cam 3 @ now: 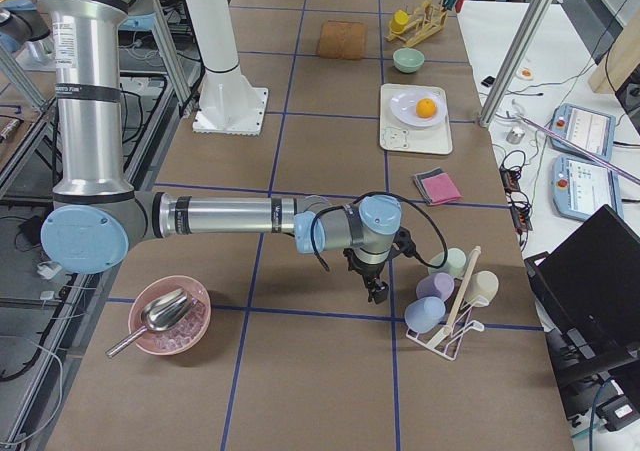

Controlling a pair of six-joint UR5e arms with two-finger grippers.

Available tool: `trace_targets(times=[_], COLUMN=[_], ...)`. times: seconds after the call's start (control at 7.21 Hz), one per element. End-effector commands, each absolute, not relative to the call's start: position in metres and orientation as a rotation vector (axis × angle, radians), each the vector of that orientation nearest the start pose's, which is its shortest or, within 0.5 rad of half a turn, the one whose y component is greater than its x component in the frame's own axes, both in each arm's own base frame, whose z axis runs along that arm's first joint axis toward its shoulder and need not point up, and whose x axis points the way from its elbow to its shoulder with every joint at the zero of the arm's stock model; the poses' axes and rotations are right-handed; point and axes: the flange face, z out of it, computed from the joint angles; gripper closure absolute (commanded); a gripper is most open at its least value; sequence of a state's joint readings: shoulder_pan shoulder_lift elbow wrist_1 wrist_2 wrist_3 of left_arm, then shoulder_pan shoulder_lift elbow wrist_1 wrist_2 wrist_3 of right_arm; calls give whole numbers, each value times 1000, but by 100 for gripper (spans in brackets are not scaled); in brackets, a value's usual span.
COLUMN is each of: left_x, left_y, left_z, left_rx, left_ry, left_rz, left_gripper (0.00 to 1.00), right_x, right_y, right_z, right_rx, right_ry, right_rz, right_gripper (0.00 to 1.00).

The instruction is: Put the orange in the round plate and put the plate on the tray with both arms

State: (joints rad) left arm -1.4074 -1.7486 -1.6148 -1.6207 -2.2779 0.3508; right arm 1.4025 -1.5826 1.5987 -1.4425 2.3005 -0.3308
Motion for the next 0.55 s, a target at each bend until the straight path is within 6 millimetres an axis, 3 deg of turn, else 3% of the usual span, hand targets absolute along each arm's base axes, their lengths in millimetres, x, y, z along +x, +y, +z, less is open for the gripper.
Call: trace_targets(times=[0.0, 0.42], left_x=[28, 29], left_y=[-579, -587], left_z=[540, 524], left_rx=[339, 368], left_ry=[685, 680], left_rz=[593, 603], left_gripper=[1, 1], right_x=[-18, -21], right_y=[-502, -512], right_z=[632, 621], right_rx=[210, 232], right_ry=[-724, -720], right_rz=[-525, -536], right_gripper=[0, 0])
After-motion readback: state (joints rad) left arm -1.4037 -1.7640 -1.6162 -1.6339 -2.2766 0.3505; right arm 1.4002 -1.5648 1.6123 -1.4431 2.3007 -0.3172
